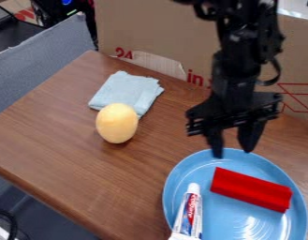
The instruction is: Move the toothpaste from the blue plate to the cloth
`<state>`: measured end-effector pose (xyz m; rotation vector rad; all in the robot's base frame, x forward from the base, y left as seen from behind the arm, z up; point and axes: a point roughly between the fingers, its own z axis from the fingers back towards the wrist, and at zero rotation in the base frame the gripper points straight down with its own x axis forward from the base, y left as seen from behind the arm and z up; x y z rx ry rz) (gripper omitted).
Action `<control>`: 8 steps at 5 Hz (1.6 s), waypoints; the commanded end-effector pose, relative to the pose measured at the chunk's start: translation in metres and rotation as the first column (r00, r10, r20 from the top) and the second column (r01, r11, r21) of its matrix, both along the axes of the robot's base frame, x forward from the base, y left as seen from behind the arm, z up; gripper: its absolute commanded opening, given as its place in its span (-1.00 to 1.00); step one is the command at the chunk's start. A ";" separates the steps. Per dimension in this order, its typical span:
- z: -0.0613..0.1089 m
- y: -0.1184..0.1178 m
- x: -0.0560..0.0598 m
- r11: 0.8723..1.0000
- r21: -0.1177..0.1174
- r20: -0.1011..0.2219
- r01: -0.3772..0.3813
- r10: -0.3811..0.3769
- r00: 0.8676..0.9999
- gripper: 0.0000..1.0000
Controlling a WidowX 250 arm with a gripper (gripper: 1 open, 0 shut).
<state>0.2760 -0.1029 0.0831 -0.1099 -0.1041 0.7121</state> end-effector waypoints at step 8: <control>-0.042 0.030 -0.029 0.996 -0.073 0.003 -0.053 0.053 0.999 1.00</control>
